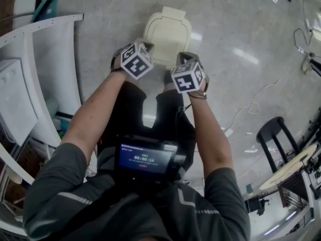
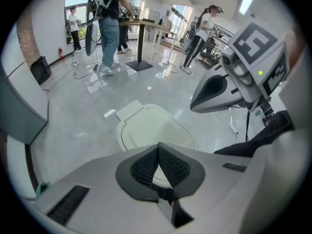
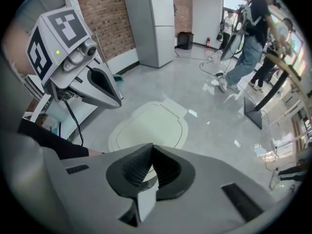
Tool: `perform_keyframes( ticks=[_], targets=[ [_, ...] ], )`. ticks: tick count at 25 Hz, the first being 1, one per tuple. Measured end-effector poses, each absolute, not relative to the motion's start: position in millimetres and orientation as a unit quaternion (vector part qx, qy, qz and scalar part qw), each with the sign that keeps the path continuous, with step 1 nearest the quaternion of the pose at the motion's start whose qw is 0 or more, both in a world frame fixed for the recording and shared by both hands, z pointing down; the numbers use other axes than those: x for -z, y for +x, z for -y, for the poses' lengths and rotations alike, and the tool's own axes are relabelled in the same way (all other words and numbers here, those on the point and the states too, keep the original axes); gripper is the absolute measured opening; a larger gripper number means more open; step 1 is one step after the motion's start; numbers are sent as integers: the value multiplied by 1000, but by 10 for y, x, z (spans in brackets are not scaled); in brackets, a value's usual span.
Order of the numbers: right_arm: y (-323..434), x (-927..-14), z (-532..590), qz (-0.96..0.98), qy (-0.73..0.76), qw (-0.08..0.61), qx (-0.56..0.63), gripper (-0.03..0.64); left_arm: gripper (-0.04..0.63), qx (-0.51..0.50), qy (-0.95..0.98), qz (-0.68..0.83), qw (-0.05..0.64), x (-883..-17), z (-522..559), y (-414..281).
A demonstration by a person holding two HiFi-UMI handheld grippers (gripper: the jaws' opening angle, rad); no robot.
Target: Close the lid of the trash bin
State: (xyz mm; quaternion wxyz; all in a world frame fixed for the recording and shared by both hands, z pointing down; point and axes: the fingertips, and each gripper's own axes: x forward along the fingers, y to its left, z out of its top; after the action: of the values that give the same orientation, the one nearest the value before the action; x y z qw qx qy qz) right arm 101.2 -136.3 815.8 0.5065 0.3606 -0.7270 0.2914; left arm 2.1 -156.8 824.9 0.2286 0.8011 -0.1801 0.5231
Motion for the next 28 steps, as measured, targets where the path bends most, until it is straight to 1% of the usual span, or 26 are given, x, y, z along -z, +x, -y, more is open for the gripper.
perform_keyframes(
  ticks=[5,10,17,23,28],
  targets=[
    [1074,-7415,1748,753,404,456,-248,12,6,-440,833,260,211,-7498,2090,185],
    [1144,-6726,2099,770,440,396,-240,11,6,-383,856,301,170,-6695,2550,321],
    [1053,-5442,2357,793,471,321,-215,11,6,-303,868,366,141,-5287,2803,146],
    [1189,-4978,2504,802,491,280,-191,11,6,-250,881,385,114,-4759,3017,122],
    [1228,-4682,2502,812,499,250,-171,11,6,-213,890,388,107,-4452,2972,118]
  ],
)
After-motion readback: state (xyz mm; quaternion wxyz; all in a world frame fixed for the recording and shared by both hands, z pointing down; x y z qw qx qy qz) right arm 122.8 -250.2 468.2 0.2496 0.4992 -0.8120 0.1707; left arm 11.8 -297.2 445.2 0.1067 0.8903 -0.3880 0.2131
